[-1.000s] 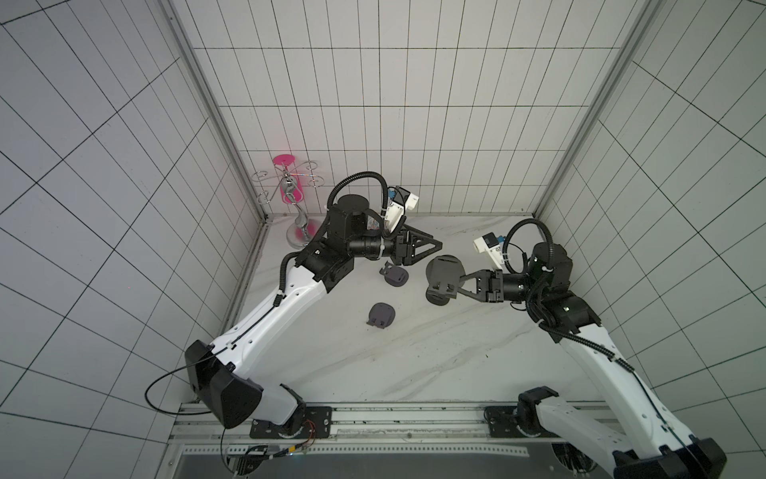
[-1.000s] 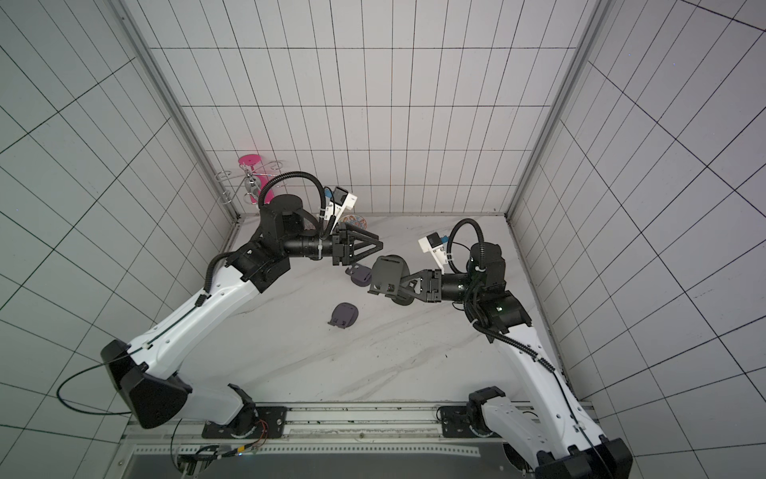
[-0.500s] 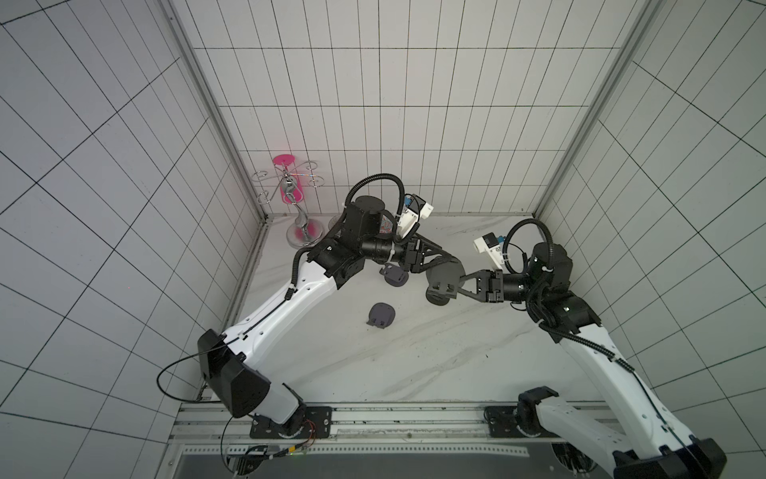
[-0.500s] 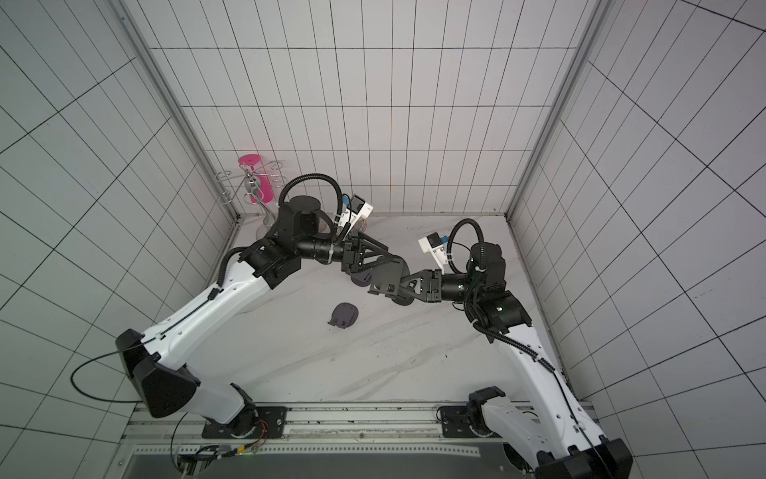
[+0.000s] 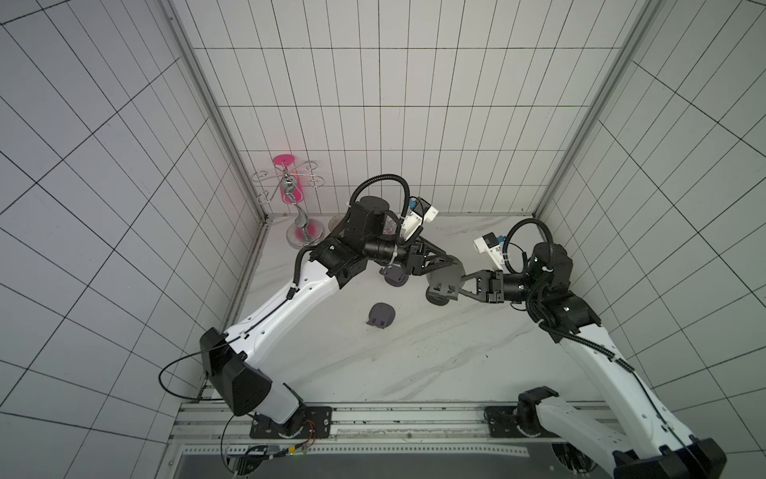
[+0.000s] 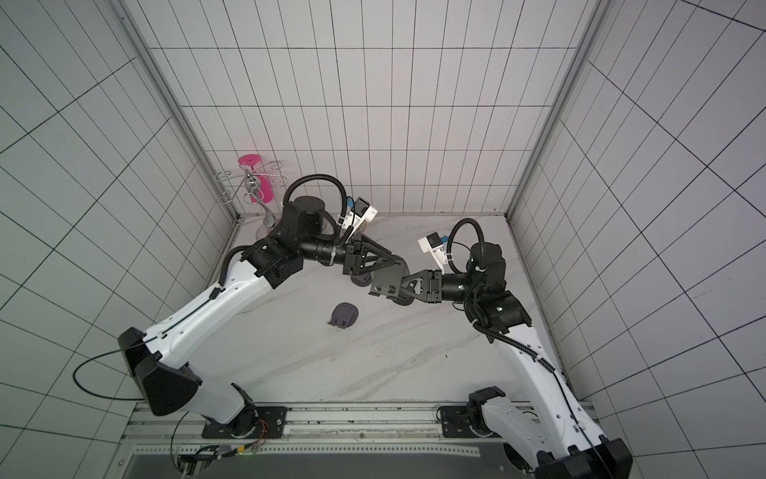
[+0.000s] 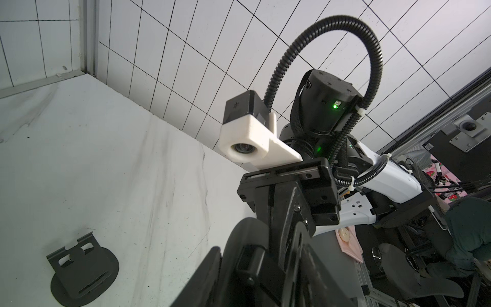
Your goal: Open the phone stand
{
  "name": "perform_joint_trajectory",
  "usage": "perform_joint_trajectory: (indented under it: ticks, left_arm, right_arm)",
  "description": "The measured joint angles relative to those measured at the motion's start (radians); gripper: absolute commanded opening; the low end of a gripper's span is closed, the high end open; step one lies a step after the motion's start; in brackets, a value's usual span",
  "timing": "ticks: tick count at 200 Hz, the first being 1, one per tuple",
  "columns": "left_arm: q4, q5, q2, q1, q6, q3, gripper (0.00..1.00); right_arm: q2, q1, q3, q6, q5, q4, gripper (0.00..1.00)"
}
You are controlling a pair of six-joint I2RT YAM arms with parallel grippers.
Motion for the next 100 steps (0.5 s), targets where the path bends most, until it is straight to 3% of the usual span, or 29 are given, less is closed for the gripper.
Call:
perform_joint_trajectory:
  ticks: [28,100]
  left_arm:
    - [-0.021,-0.012,0.0,-0.002,0.023,0.01,0.57]
    - [-0.018,-0.043,-0.001,0.041,0.029,0.038,0.55]
  right_arm:
    - [0.0,0.0,0.0,0.001,-0.001,0.003,0.0]
    - [-0.004,0.0,0.0,0.003,0.0,0.0,0.0]
